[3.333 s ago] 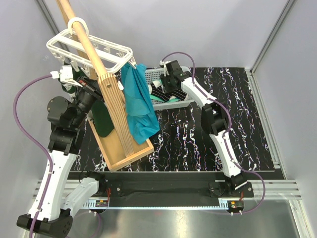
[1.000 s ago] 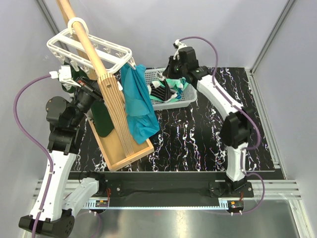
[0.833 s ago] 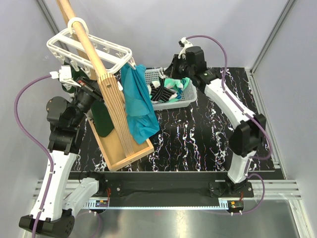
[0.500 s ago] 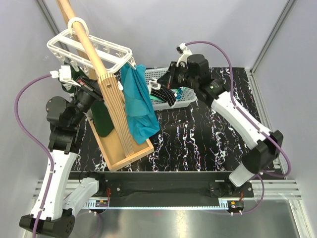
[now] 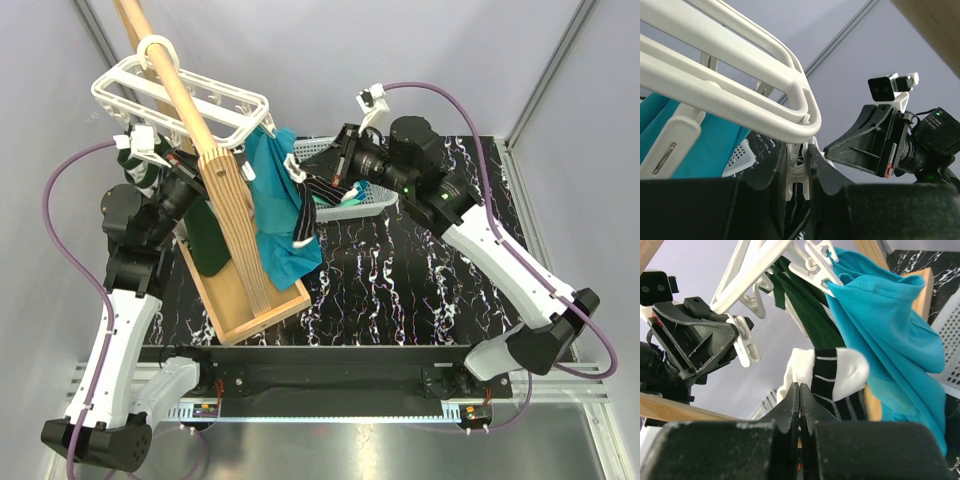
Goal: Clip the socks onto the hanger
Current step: Clamp the sock onto the hanger.
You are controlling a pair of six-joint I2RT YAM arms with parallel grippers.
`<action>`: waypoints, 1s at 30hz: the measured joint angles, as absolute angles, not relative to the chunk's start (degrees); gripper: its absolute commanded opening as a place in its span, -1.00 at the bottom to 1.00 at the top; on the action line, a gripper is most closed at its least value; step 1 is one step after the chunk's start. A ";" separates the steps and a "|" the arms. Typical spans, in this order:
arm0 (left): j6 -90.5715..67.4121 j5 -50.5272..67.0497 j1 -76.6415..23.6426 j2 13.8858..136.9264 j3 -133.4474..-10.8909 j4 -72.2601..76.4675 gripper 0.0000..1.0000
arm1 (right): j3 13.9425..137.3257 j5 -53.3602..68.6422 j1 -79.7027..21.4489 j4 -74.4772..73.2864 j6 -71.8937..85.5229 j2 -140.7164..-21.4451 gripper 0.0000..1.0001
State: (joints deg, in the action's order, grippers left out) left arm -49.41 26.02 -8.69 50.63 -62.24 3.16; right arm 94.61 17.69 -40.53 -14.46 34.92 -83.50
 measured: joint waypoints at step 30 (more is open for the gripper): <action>-49.78 16.14 -9.50 47.94 -62.22 -1.41 -1.00 | 106.28 14.17 -46.57 -14.98 39.55 -95.20 -1.00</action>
